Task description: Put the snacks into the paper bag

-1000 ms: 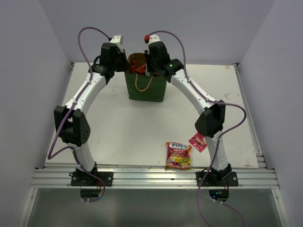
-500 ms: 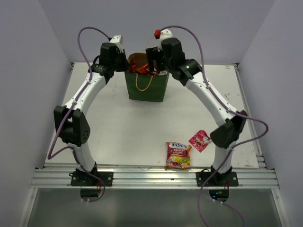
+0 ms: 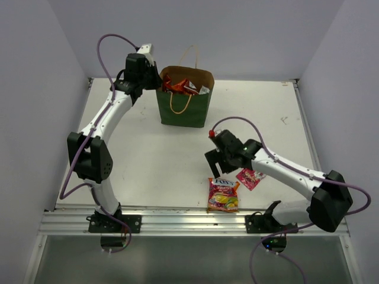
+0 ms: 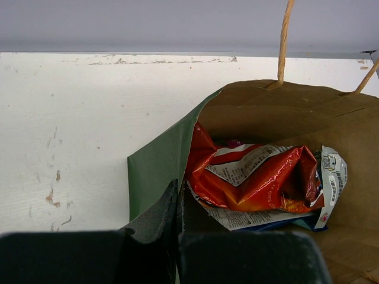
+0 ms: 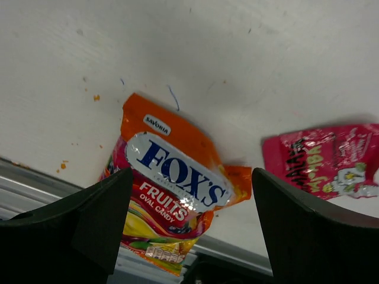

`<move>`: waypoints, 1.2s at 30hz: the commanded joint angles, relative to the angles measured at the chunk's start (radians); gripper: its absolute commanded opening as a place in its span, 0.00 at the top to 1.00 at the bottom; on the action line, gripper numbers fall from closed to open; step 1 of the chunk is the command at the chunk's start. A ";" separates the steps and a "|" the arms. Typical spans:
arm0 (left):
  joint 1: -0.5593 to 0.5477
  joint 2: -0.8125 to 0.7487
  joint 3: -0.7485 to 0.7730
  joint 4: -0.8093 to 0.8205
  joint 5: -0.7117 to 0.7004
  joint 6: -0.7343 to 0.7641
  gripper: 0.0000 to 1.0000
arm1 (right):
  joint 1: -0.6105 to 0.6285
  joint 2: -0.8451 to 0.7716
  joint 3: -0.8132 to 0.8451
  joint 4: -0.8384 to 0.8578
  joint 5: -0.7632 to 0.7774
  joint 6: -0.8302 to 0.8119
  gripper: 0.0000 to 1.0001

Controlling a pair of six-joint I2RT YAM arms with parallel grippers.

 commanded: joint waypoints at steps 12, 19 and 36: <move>0.003 -0.022 -0.026 0.068 0.019 -0.013 1.00 | 0.081 0.074 -0.206 0.087 -0.152 0.207 0.37; 0.003 -0.025 -0.018 0.070 0.021 -0.016 1.00 | 0.083 0.065 -0.108 -0.011 -0.039 0.184 1.00; 0.005 -0.065 -0.018 0.072 0.030 -0.009 1.00 | -0.018 0.589 1.429 -0.025 0.670 -0.355 1.00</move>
